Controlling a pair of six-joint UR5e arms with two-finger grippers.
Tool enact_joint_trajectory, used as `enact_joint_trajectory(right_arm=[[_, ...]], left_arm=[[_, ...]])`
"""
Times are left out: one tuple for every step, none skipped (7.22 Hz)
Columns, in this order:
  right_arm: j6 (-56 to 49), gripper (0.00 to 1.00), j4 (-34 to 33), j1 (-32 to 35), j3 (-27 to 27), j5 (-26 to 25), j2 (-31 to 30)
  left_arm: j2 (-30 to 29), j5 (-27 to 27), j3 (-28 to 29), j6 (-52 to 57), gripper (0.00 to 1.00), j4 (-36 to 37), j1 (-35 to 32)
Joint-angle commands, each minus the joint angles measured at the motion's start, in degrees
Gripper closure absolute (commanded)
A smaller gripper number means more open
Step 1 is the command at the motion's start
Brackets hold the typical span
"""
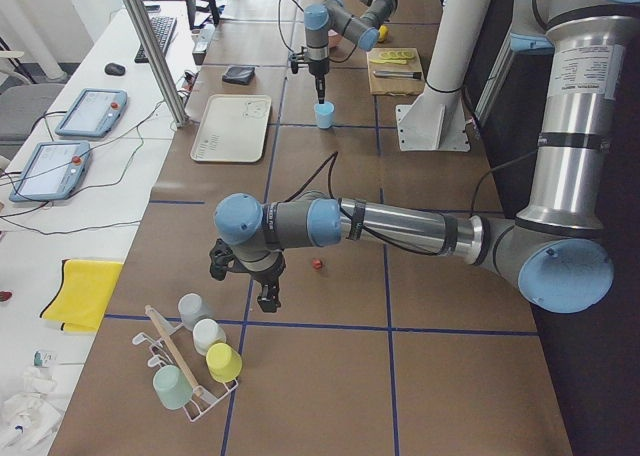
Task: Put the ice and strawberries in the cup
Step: 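Open the right gripper to drop the ice cube into the cup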
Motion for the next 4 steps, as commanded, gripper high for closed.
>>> enact_joint_trajectory(right_arm=[[0.1,0.64,0.1,0.0,0.0,0.0,0.1],[0.0,0.57,0.1,0.0,0.0,0.0,0.0],[0.0,0.54,0.1,0.0,0.0,0.0,-0.1],[0.0,0.53,0.0,0.0,0.1,0.0,-0.1]], left_arm=[[0.0,0.0,0.0,0.0,0.0,0.0,0.0],[0.0,0.0,0.0,0.0,0.0,0.0,0.0],[0.0,0.0,0.0,0.0,0.0,0.0,0.0],[0.0,0.0,0.1,-0.3,0.0,-0.1,0.0]])
